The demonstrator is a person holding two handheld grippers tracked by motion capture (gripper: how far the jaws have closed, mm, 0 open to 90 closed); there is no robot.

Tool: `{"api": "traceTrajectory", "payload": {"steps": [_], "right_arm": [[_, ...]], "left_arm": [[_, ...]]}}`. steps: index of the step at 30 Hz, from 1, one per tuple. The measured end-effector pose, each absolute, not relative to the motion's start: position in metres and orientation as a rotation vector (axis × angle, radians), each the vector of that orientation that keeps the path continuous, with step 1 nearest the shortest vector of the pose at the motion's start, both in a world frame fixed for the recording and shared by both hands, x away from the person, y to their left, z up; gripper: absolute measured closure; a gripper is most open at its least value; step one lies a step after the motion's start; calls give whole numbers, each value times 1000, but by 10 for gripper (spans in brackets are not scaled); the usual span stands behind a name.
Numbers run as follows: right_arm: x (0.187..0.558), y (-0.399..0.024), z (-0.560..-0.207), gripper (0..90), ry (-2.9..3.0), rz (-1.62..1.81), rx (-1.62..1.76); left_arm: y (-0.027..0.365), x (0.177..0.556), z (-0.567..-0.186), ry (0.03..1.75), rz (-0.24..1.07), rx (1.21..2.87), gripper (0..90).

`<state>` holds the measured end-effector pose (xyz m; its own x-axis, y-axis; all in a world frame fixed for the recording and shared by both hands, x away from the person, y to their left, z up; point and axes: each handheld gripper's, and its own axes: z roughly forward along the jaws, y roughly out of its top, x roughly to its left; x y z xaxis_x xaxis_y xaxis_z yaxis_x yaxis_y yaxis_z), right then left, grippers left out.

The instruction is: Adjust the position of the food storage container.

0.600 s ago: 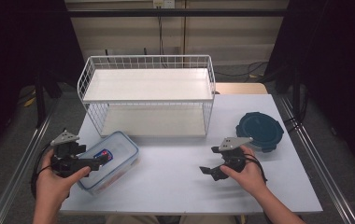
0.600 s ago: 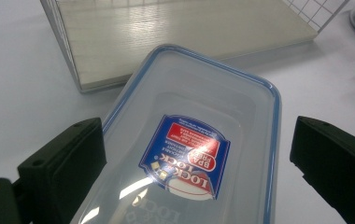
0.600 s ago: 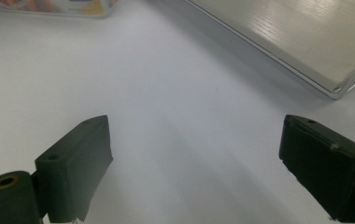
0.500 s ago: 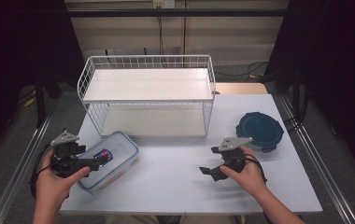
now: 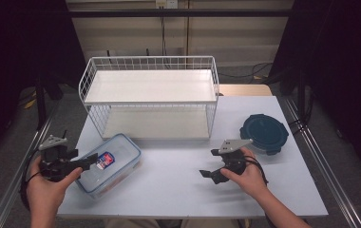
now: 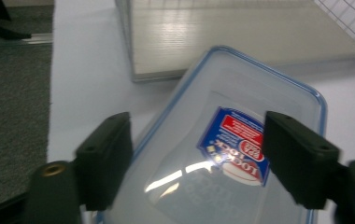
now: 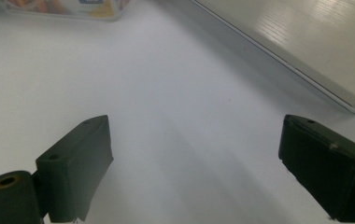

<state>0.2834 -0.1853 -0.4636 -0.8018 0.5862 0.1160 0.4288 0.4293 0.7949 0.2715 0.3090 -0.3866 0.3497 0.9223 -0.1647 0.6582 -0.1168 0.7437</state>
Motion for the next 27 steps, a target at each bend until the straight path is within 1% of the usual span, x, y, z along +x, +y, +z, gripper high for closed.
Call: {"api": "traceTrajectory", "payload": {"steps": [2, 3, 4, 5, 7, 8, 9, 10, 15, 16, 19, 27], "right_arm": [[284, -183, -463, 93, 2498, 1311, 895], [284, -181, -463, 93, 2502, 1316, 889], [284, -181, -463, 93, 2502, 1316, 889], [285, -181, -463, 93, 2510, 1313, 886], [285, -178, -463, 93, 2514, 1314, 874], [285, -177, -463, 93, 2518, 1316, 873], [285, -177, -463, 93, 2515, 1320, 874], [285, -177, -463, 93, 2515, 1320, 874], [285, -178, -464, 93, 2518, 1313, 869], [285, -178, -464, 93, 2518, 1313, 869], [284, -178, -463, 93, 2517, 1315, 869], [285, -175, -464, 93, 2522, 1305, 854]], "left_arm": [[317, 270, -387, 1409, 461, 1834, 342], [321, 269, -388, 1426, 468, 1814, 411], [323, 268, -389, 1433, 474, 1807, 411], [326, 267, -391, 1436, 482, 1804, 465], [329, 266, -394, 1448, 532, 1781, 545], [331, 266, -395, 1459, 533, 1763, 623], [332, 265, -395, 1467, 545, 1760, 658], [332, 265, -396, 1480, 576, 1763, 658], [335, 266, -403, 1518, 575, 1779, 843], [336, 266, -404, 1519, 564, 1783, 843], [339, 266, -407, 1541, 569, 1786, 897], [344, 261, -406, 1600, 576, 1790, 900]]}}
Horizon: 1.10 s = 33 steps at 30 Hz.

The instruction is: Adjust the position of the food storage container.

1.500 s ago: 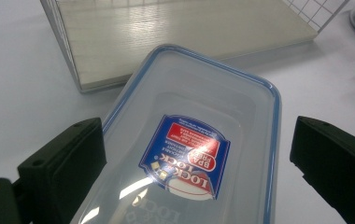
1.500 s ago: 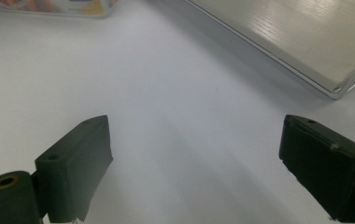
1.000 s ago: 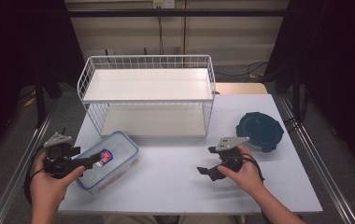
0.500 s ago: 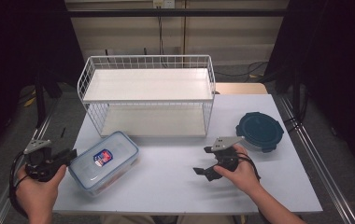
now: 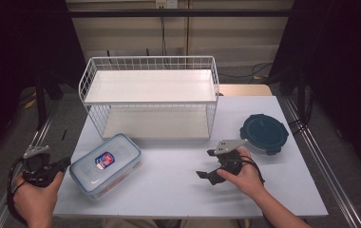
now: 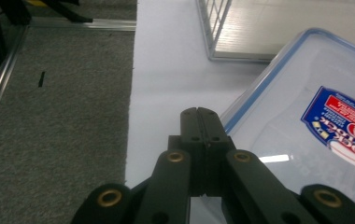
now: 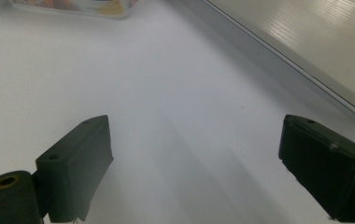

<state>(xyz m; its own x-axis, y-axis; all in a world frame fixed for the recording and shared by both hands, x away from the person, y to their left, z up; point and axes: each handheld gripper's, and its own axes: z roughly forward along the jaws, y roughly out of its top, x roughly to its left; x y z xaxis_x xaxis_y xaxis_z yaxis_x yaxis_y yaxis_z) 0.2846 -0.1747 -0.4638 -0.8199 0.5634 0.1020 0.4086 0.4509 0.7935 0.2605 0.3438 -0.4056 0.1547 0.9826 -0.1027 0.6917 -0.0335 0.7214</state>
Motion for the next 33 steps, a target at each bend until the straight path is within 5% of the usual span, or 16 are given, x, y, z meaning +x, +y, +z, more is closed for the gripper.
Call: {"api": "traceTrajectory", "payload": {"steps": [21, 33], "right_arm": [[285, -171, -461, 93, 2532, 1309, 815], [284, -171, -460, 93, 2531, 1304, 809]], "left_arm": [[348, 253, -418, 1718, 473, 1760, 900], [327, 268, -421, 1648, 438, 1763, 900]]}}
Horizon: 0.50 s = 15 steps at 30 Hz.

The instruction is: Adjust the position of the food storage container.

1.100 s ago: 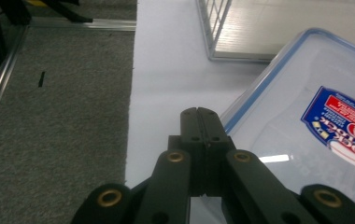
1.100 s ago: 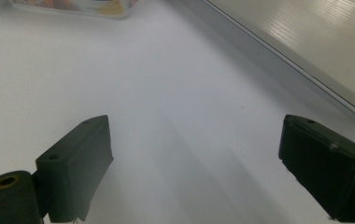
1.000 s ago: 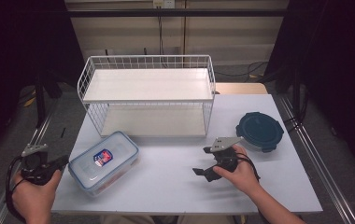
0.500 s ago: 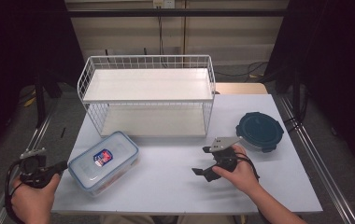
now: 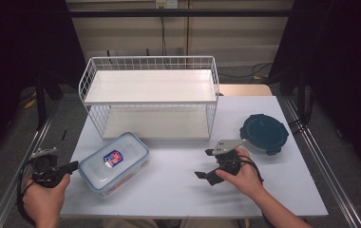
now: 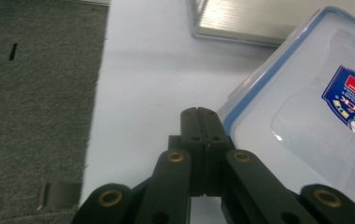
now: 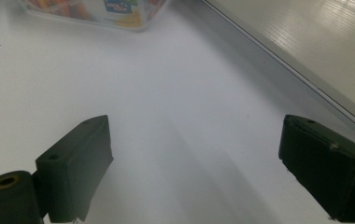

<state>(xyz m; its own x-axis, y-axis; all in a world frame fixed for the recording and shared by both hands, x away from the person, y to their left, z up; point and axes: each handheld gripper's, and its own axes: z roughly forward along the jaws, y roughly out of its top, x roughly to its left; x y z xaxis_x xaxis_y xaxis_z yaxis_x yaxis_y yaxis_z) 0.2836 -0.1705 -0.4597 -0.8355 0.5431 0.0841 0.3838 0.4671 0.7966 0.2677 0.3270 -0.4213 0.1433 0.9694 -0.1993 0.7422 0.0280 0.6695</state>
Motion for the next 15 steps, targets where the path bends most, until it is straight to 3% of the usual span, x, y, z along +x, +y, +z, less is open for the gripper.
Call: {"api": "traceTrajectory", "payload": {"steps": [15], "right_arm": [[278, -179, -459, 93, 2508, 1299, 832]], "left_arm": [[306, 280, -424, 1563, 432, 1765, 900]]}}
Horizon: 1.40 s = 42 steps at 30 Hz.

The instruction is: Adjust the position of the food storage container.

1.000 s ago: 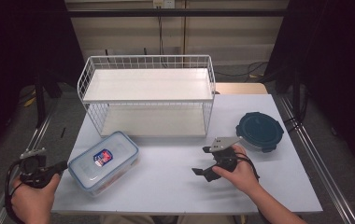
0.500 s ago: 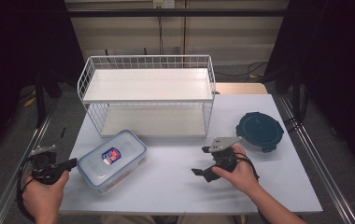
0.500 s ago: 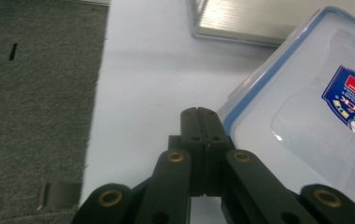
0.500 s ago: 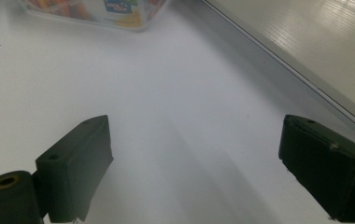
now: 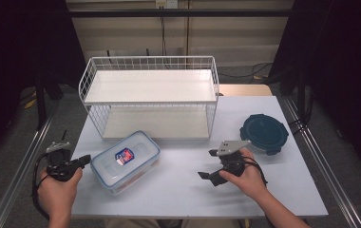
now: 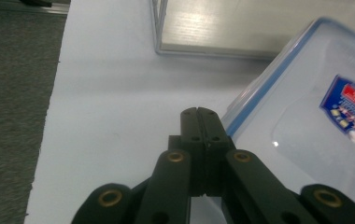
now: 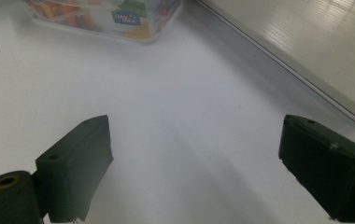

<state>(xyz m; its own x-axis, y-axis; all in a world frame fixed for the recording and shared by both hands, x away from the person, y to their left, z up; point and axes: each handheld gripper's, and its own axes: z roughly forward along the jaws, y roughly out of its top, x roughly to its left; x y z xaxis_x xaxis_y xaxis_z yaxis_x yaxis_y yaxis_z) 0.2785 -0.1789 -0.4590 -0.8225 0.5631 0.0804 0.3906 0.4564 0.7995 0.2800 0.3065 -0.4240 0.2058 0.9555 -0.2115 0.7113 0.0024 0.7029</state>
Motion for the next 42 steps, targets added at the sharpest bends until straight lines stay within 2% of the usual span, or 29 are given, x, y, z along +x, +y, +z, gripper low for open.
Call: {"api": "traceTrajectory", "payload": {"steps": [5, 13, 16, 22, 37, 42], "right_arm": [[280, -176, -459, 93, 2515, 1306, 829], [287, -164, -459, 93, 2542, 1316, 778], [290, -158, -459, 93, 2550, 1327, 764], [290, -158, -459, 93, 2548, 1329, 763], [278, -182, -458, 93, 2470, 1347, 896], [274, -184, -458, 95, 2450, 1369, 937]], "left_arm": [[314, 270, -420, 1574, 438, 1779, 900], [313, 256, -422, 1580, 374, 1796, 900], [310, 252, -423, 1572, 361, 1858, 900], [306, 252, -424, 1573, 297, 1849, 900], [278, 298, -431, 1507, 282, 1732, 900], [268, 313, -444, 1515, 240, 1776, 900]]}}
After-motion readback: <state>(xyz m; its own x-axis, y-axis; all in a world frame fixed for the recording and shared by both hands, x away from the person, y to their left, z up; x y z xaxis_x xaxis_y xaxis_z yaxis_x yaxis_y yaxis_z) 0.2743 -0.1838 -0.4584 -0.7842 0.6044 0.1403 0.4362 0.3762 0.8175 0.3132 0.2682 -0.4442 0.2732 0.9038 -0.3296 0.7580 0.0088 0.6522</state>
